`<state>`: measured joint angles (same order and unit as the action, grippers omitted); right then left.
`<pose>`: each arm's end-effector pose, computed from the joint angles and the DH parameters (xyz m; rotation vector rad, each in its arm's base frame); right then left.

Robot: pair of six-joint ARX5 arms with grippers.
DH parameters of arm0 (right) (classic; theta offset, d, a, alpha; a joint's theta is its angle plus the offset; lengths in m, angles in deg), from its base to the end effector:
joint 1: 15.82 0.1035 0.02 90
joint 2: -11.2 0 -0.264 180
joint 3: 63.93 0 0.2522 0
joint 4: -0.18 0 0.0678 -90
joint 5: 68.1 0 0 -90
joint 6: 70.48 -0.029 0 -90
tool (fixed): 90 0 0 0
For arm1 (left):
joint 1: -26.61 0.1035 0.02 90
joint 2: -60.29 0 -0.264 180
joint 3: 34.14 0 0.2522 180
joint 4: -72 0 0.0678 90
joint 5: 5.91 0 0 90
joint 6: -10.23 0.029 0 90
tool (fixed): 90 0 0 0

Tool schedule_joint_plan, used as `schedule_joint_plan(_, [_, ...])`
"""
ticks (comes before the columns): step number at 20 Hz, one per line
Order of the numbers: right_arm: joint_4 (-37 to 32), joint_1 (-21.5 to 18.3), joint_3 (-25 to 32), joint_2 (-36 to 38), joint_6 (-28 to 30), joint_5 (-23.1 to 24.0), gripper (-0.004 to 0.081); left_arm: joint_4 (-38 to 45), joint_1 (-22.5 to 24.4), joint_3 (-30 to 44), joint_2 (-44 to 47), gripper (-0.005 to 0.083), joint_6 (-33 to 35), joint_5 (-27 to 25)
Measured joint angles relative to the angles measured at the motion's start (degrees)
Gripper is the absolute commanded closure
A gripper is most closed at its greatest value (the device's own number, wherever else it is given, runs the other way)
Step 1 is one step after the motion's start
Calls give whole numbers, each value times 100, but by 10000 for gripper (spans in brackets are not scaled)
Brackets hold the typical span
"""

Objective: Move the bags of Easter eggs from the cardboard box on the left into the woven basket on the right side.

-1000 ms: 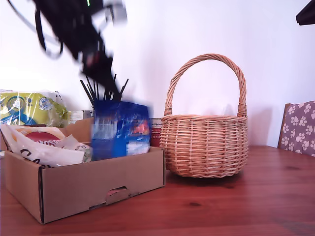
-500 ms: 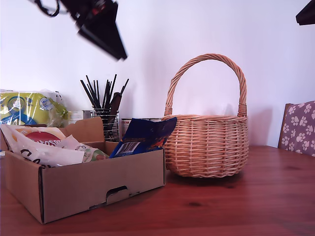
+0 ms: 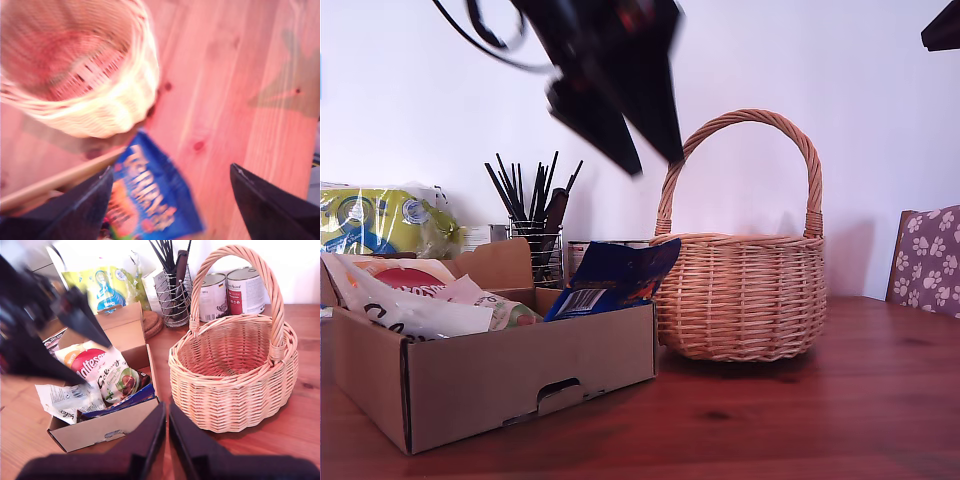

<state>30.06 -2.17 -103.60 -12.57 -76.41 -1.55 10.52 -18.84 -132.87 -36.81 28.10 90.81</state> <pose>0.1067 0.0378 0.2562 0.1206 0.2806 0.6310 0.2454 -0.2541 0.2891 0.6229 0.8890 -0.9849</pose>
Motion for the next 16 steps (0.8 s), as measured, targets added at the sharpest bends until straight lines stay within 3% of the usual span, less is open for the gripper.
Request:
schedule_joint_plan(5, [0, 0, 0, 0, 0, 0, 782, 212, -181, 2, -804, 86, -487, -1014])
schedule_joint_plan(11, [-2, 0, 0, 0, 0, 0, 782, 234, -96, 2, -927, 87, -619, -2033])
schedule_joint_plan(16, [-9, 0, 0, 0, 0, 0, 782, -28, 400, 2, -927, 87, -621, -2221])
